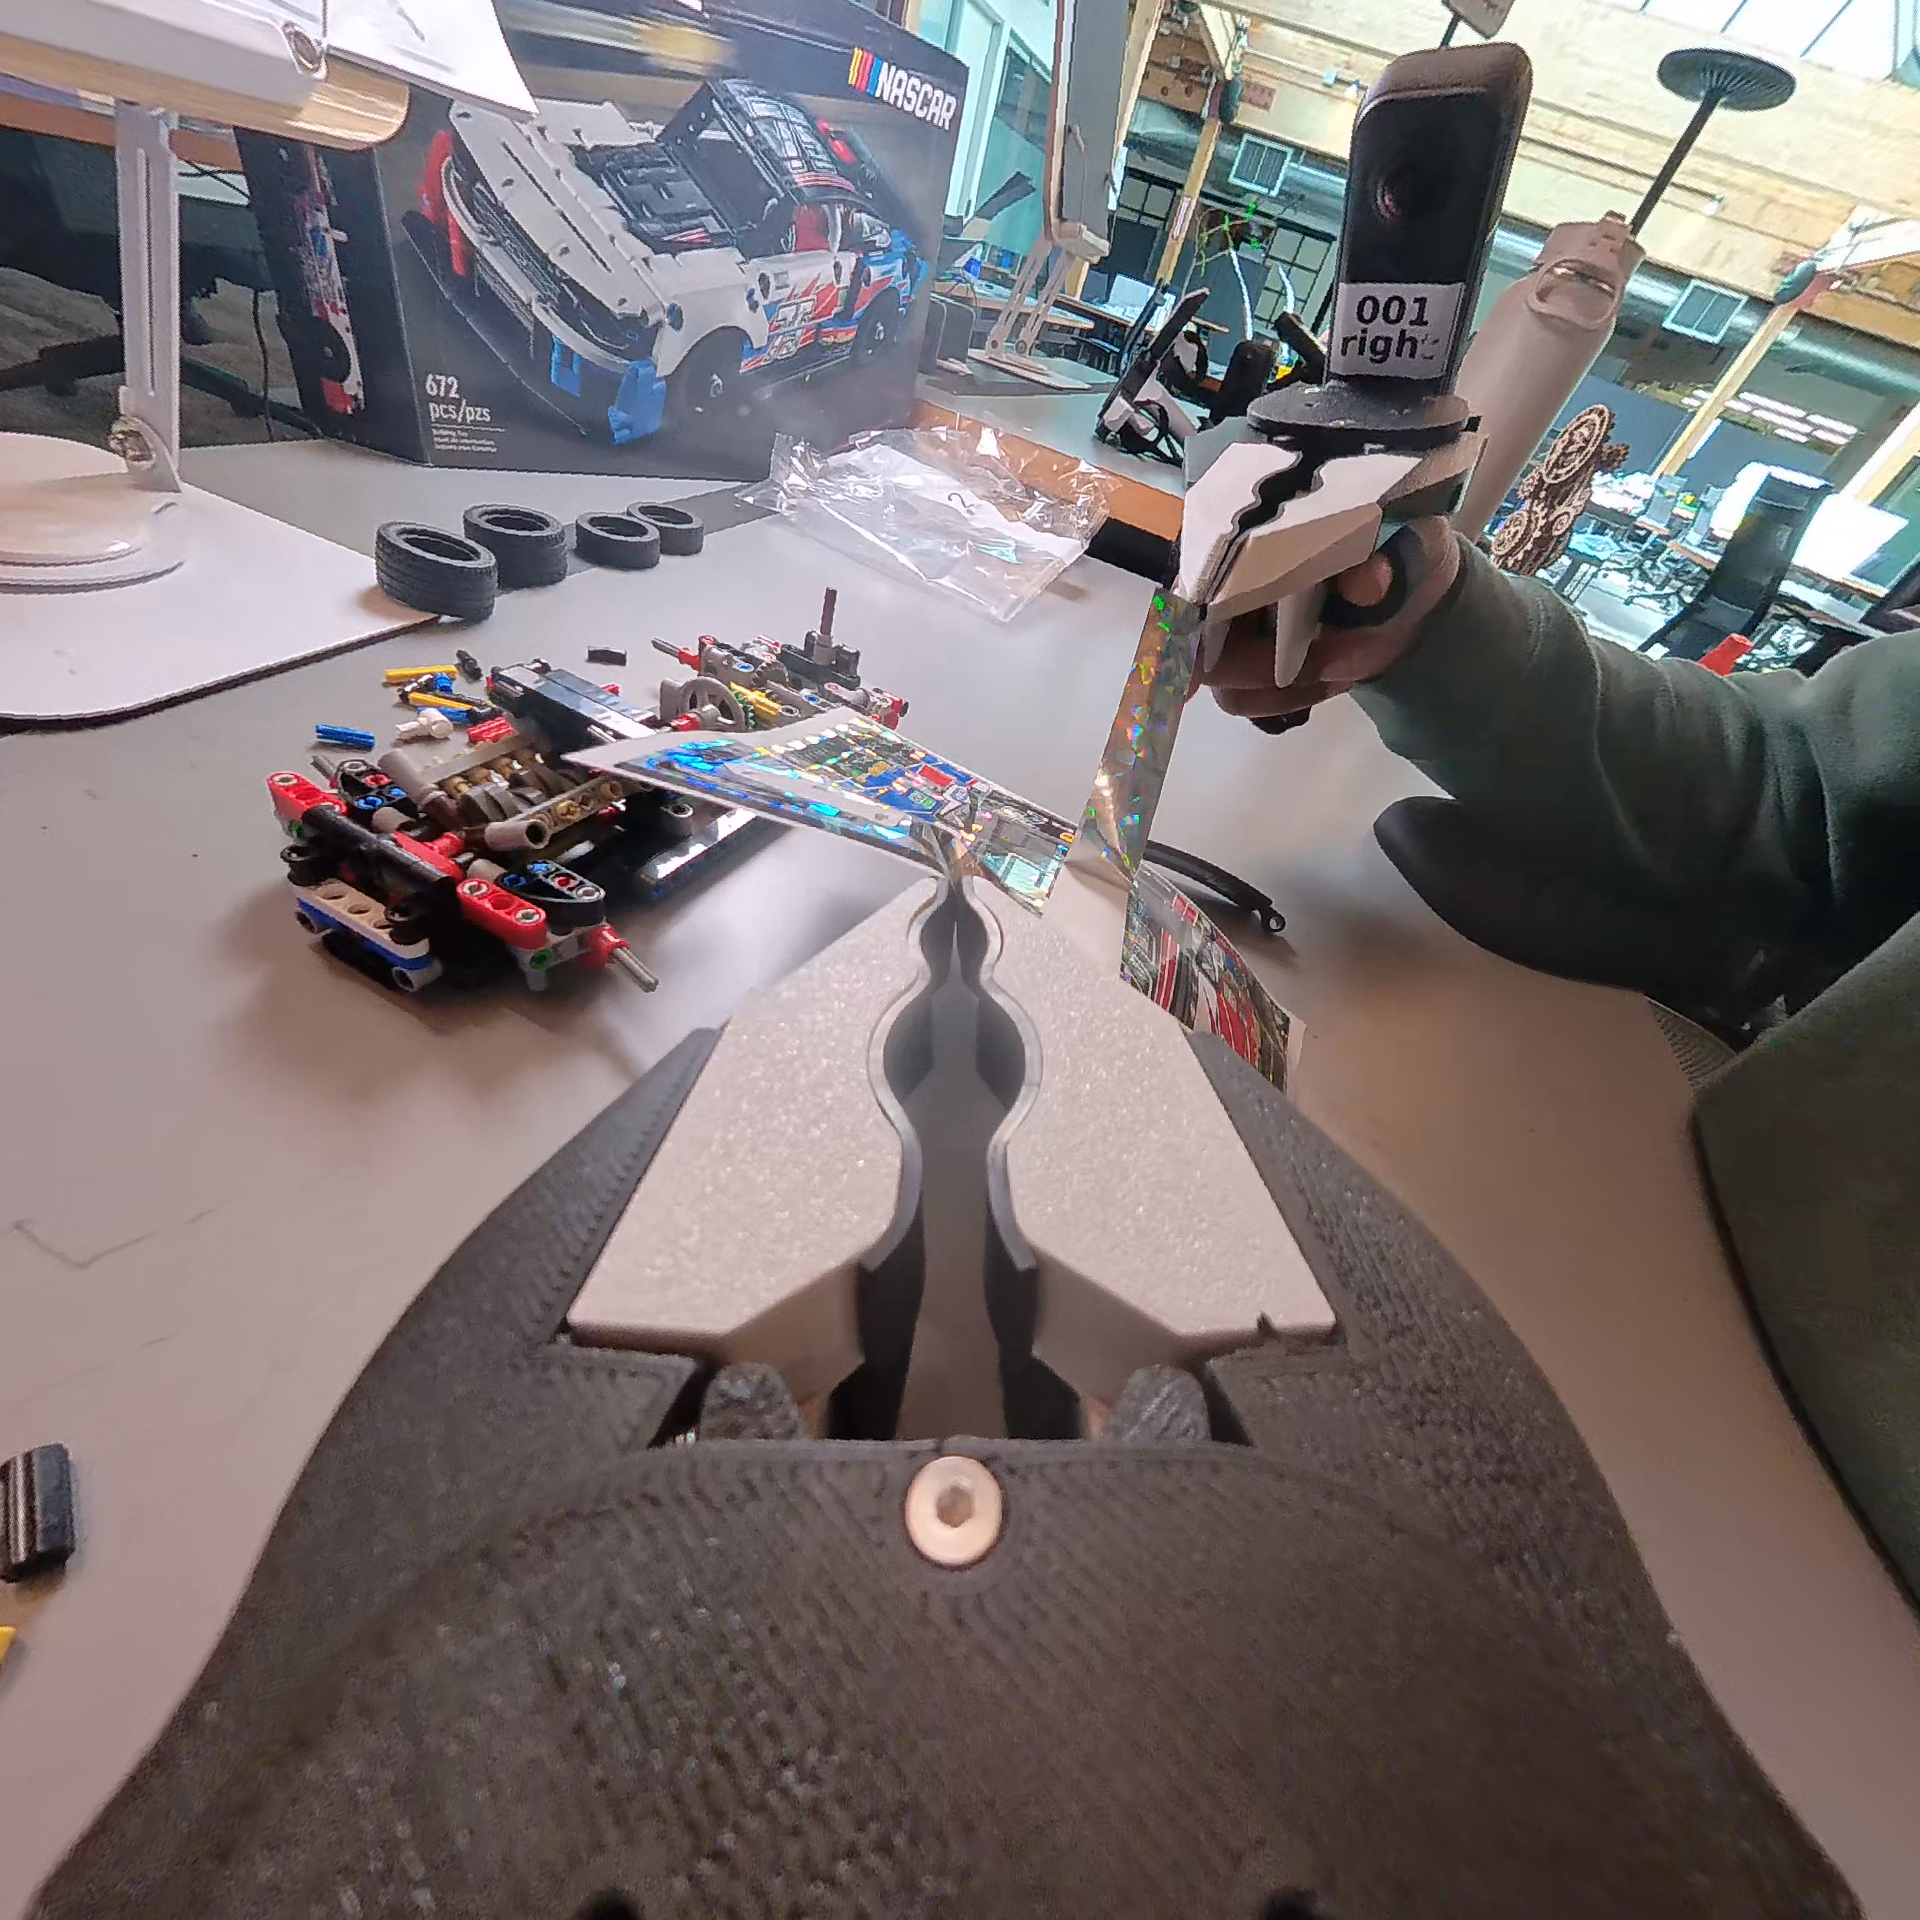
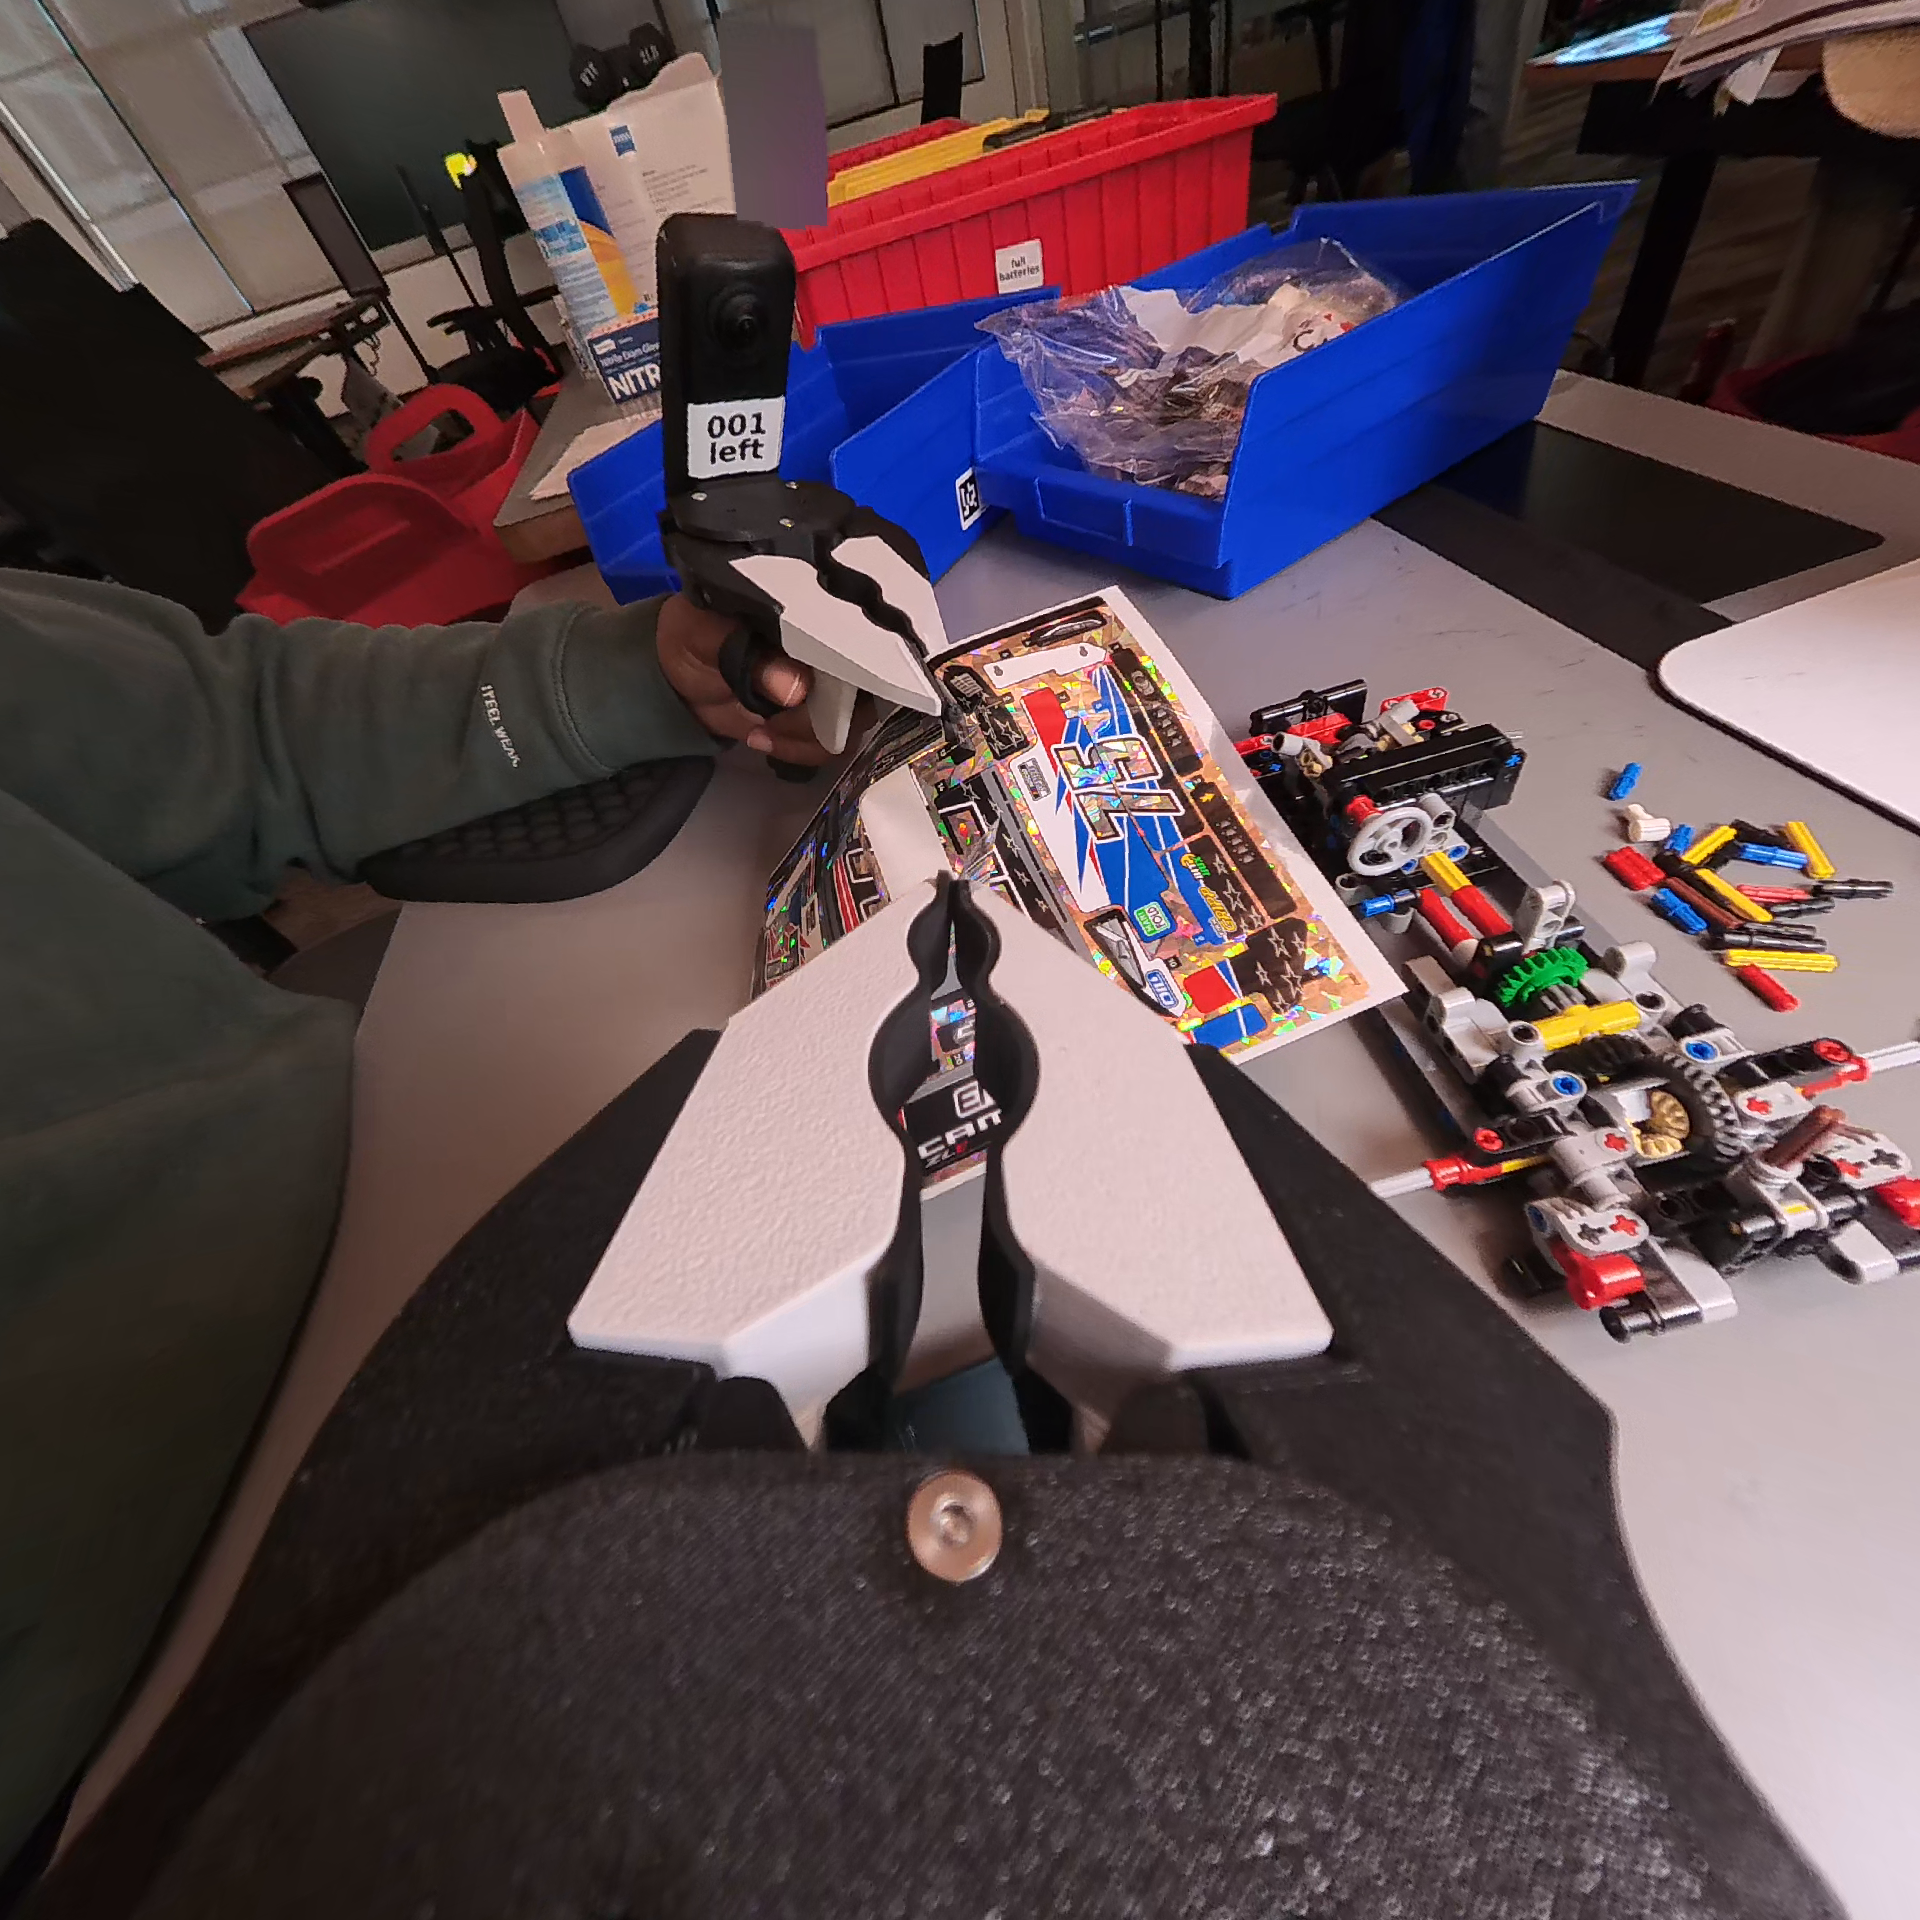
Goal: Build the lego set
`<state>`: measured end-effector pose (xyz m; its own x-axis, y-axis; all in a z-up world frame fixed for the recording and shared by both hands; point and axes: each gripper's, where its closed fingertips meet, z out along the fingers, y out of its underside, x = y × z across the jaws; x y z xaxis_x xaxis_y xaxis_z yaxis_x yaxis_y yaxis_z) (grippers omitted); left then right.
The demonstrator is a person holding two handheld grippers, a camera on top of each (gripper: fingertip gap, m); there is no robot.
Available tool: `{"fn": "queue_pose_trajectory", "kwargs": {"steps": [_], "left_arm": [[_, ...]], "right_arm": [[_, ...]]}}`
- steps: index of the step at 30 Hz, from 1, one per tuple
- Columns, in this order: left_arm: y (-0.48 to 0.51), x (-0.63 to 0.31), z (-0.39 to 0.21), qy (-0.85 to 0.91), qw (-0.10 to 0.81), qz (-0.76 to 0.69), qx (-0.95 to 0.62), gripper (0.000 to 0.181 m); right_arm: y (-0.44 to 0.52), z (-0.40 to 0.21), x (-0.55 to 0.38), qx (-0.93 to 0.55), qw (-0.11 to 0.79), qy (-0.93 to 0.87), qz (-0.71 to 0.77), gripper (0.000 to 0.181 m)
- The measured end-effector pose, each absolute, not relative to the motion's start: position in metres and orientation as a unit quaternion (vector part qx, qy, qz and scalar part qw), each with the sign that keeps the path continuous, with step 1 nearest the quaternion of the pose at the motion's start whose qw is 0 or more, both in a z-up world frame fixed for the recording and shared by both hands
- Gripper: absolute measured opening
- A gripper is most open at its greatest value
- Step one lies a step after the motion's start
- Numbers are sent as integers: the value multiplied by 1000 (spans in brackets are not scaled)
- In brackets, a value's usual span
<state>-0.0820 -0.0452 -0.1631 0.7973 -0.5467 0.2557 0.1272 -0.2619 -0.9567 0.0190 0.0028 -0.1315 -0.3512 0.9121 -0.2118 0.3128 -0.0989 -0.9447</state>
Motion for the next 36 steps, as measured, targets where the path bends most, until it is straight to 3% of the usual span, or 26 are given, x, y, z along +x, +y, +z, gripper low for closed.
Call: {"fn": "queue_pose_trajectory", "kwargs": {"steps": [22, 36], "left_arm": [[-45, -83, -165, 142, 589, -285, -743, 0], [-62, -71, -129, 183, 647, -326, -665, 0]], "right_arm": [[18, -110, 19, -496, 318, -567, 575, 0], [39, -61, 41, -442, 384, -484, 650, 0]]}}
